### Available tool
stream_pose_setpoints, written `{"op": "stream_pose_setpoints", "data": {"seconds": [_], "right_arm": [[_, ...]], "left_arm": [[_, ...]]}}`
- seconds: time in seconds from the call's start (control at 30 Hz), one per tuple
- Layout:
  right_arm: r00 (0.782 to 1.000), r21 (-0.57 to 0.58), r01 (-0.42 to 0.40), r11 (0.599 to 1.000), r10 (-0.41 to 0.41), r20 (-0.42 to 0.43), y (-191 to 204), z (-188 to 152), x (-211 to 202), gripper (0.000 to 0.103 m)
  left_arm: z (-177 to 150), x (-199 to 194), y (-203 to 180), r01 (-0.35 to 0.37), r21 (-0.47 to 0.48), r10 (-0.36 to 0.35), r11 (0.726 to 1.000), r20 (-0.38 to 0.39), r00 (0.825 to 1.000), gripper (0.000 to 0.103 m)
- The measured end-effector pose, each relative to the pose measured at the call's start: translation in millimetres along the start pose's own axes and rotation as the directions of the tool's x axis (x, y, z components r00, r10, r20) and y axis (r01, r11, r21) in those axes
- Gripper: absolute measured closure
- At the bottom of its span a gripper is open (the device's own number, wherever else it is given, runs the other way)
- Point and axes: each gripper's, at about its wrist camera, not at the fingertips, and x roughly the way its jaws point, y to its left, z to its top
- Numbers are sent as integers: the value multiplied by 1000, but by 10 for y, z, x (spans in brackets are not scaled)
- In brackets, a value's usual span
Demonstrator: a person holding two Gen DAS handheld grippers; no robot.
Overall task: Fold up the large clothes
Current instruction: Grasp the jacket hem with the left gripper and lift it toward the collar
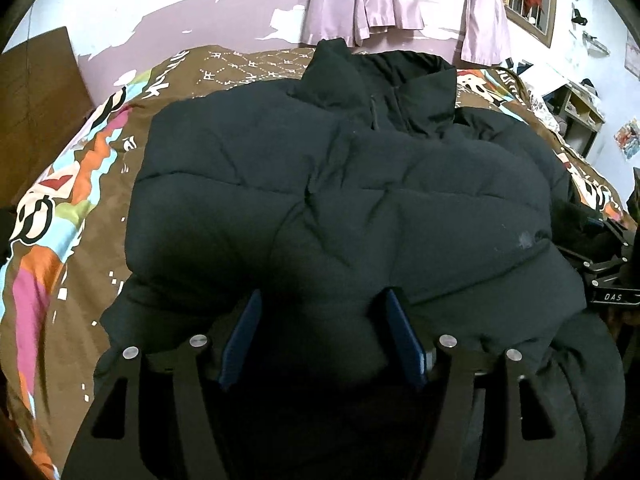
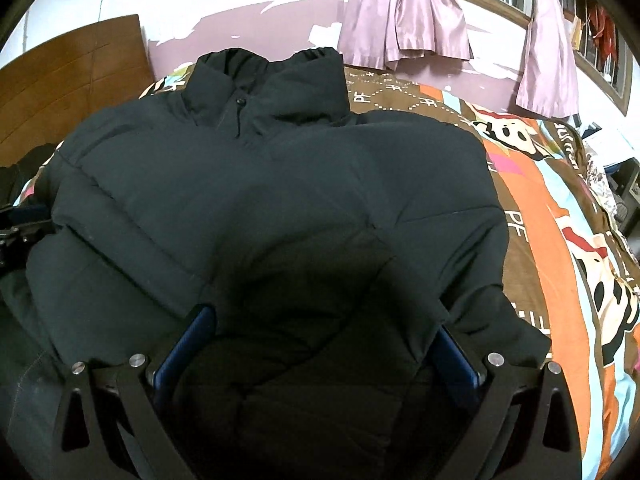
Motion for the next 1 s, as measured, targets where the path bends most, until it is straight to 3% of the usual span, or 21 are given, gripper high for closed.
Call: {"op": "stream_pose_setpoints", "data": {"seconds": [0.17,0.23,0.37,0.43,0.53,0.63,0.7,0.77,0.87,0.9,0.93,0.97,1.0], "right_arm": [[996,45,-59,997,55,75,-94,45,-190,1],[984,92,-97,991,82,157,-207,143,-351,1],[959,169,-89,981,39,282,-409,582,-504,1],[961,211,-88,974,28,275,-480,892,-385,1],[977,257,-129,958,77,200,-539,1370,-29,1],[975,319,-160,934,99,199,-563,1713,283,2],[978,356,-159,921,98,183,-556,1903,509,11],[983,369,-141,919,87,160,-538,2065,719,32],[993,355,-96,930,64,99,-480,2135,970,51],[995,355,-88,931,63,80,-464,2116,1038,56],[994,359,-96,928,73,76,-462,2080,1073,69],[993,367,-110,924,85,84,-462,2050,1080,79],[990,372,-125,920,92,106,-464,2018,1034,81]], "left_arm": [[144,-200,-1,42,8,-42,999,34,999,44],[297,-281,13,68,10,-68,998,89,994,44],[839,-160,49,49,-38,-43,998,147,988,41],[1148,-3,113,28,-82,-14,996,169,986,41],[1551,306,264,27,-158,8,987,215,977,41],[1820,679,455,21,-255,28,967,187,982,41],[1918,803,541,29,-286,23,958,177,984,41],[2014,877,588,54,-294,6,954,199,980,41],[2096,1038,628,86,-321,-29,943,178,984,43],[2095,1068,648,106,-336,-48,936,179,983,57],[2074,1078,632,137,-343,-77,929,183,980,82],[2076,1081,647,159,-348,-101,924,177,979,90],[2079,1049,661,158,-357,-100,921,175,979,93]]}}
